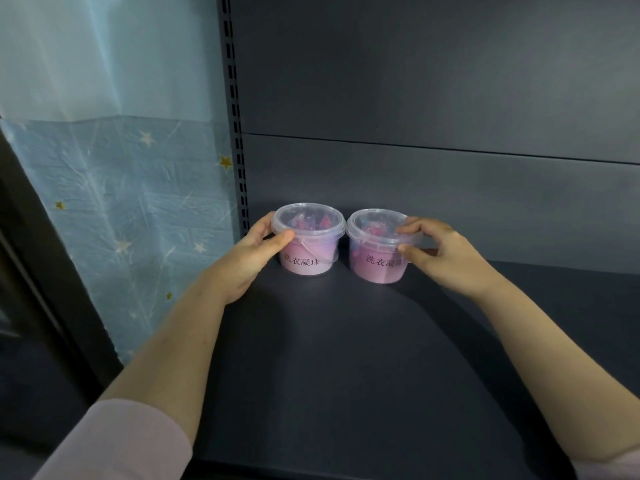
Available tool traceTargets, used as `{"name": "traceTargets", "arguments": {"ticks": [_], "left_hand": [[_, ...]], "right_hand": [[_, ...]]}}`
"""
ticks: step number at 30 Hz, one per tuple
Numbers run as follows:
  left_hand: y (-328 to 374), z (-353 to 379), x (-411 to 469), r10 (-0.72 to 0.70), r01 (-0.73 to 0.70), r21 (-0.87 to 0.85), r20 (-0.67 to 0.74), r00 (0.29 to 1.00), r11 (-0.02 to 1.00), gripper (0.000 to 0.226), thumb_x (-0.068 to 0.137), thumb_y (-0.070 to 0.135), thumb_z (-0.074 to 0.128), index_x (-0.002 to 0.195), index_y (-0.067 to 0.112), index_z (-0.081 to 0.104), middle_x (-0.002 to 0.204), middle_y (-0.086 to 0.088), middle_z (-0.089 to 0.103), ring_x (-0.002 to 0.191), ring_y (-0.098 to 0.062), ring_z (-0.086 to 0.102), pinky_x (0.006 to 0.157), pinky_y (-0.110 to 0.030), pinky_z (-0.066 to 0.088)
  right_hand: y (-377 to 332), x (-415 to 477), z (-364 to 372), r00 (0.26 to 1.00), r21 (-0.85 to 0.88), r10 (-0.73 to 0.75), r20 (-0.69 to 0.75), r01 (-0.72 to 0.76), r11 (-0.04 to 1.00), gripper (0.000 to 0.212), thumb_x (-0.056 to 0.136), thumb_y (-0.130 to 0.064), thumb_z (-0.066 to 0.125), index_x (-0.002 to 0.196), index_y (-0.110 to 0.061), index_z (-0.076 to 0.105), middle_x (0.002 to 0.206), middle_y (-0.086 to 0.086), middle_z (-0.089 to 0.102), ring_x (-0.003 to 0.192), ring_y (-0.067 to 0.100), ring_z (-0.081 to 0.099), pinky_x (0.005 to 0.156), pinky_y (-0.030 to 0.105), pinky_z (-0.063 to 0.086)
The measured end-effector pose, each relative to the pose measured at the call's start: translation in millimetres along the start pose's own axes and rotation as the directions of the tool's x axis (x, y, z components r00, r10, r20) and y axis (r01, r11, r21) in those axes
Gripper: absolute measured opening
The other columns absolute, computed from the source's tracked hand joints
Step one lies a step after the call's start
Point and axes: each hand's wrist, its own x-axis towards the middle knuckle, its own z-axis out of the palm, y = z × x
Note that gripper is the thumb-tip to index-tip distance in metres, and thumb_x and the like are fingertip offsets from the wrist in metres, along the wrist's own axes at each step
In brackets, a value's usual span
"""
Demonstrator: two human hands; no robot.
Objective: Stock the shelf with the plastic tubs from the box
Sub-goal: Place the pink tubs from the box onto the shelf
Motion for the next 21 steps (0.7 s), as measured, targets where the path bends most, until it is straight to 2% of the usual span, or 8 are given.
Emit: {"name": "traceTargets", "arguments": {"ticks": [3, 5, 7, 10, 12, 15, 18, 21], "left_hand": [[7, 1, -4, -0.022, 0.025, 0.050, -0.068, 0.997, 0.998, 0.093, 0.075, 0.045, 0.074, 0.151, 0.029, 0.023, 0.146, 0.007, 0.043, 0.134, -0.007, 0.039, 0.118, -0.040, 0.022], [24, 4, -10, 0.034, 0.006, 0.245, -0.158, 0.987, 0.970, 0.086, 0.084, 0.033, 0.069, 0.151, 0.030, 0.017, 0.153, 0.001, 0.032, 0.138, -0.011, 0.033, 0.117, -0.036, 0.021], [43, 13, -23, 0.219, -0.048, 0.586, -0.223, 0.950, 0.809, 0.069, 0.090, 0.028, 0.064, 0.149, 0.030, 0.028, 0.152, -0.001, 0.031, 0.139, -0.016, 0.031, 0.113, -0.030, 0.023], [72, 51, -43, 0.526, -0.138, 0.865, -0.161, 0.835, 0.483, 0.052, 0.088, 0.025, 0.062, 0.138, 0.019, 0.048, 0.139, -0.007, 0.049, 0.126, -0.029, 0.047, 0.106, -0.040, 0.038], [88, 91, -58, 0.613, -0.171, 0.916, -0.097, 0.784, 0.363, 0.046, 0.087, 0.027, 0.062, 0.131, 0.018, 0.055, 0.131, -0.006, 0.055, 0.117, -0.032, 0.052, 0.097, -0.044, 0.043], [109, 161, -82, 0.701, -0.258, 0.932, 0.006, 0.713, 0.254, 0.042, 0.087, 0.027, 0.062, 0.127, 0.016, 0.057, 0.126, -0.006, 0.059, 0.114, -0.032, 0.054, 0.093, -0.045, 0.043], [116, 242, -107, 0.773, -0.375, 0.909, 0.103, 0.626, 0.182, 0.039, 0.088, 0.026, 0.062, 0.125, 0.014, 0.058, 0.122, -0.006, 0.062, 0.112, -0.029, 0.057, 0.092, -0.043, 0.043], [110, 334, -143, 0.813, -0.498, 0.848, 0.157, 0.561, 0.180, 0.038, 0.088, 0.025, 0.063, 0.123, 0.013, 0.059, 0.120, -0.004, 0.063, 0.113, -0.025, 0.057, 0.093, -0.041, 0.043]], "right_hand": [[-7, -4, -4, 1.000, -0.022, 0.007, 0.008, -0.007, 1.000, 0.027, 0.087, -0.029, 0.066, 0.113, -0.035, 0.061, 0.134, -0.009, 0.052, 0.127, 0.008, 0.046, 0.108, 0.038, 0.040], [-17, -12, -13, 1.000, -0.123, -0.008, -0.023, 0.005, 0.992, 0.033, 0.087, -0.029, 0.066, 0.119, -0.028, 0.061, 0.136, -0.006, 0.052, 0.129, 0.008, 0.044, 0.110, 0.025, 0.031], [-31, -25, -28, 0.989, -0.228, -0.051, -0.139, 0.018, 0.973, 0.031, 0.088, -0.026, 0.066, 0.118, -0.019, 0.065, 0.130, -0.001, 0.058, 0.126, 0.013, 0.048, 0.101, 0.012, 0.027], [-54, -60, -59, 0.950, -0.352, -0.120, -0.287, 0.012, 0.936, 0.028, 0.086, -0.029, 0.066, 0.112, -0.018, 0.067, 0.122, 0.001, 0.064, 0.118, 0.022, 0.055, 0.102, 0.028, 0.039], [-64, -92, -82, 0.940, -0.445, -0.136, -0.312, -0.018, 0.895, 0.032, 0.086, -0.033, 0.065, 0.116, -0.020, 0.065, 0.123, -0.001, 0.063, 0.116, 0.025, 0.054, 0.099, 0.039, 0.043], [-69, -153, -125, 0.907, -0.550, -0.156, -0.390, -0.093, 0.830, 0.039, 0.086, -0.035, 0.065, 0.122, -0.021, 0.061, 0.125, -0.002, 0.062, 0.114, 0.027, 0.053, 0.094, 0.041, 0.045], [-56, -226, -170, 0.846, -0.594, -0.178, -0.503, -0.189, 0.782, 0.042, 0.085, -0.032, 0.066, 0.125, -0.020, 0.060, 0.123, 0.000, 0.063, 0.111, 0.029, 0.054, 0.091, 0.044, 0.046], [-36, -314, -212, 0.794, -0.597, -0.128, -0.595, -0.329, 0.731, 0.044, 0.086, -0.033, 0.065, 0.128, -0.020, 0.057, 0.124, 0.001, 0.062, 0.116, 0.028, 0.052, 0.093, 0.045, 0.046]]}}
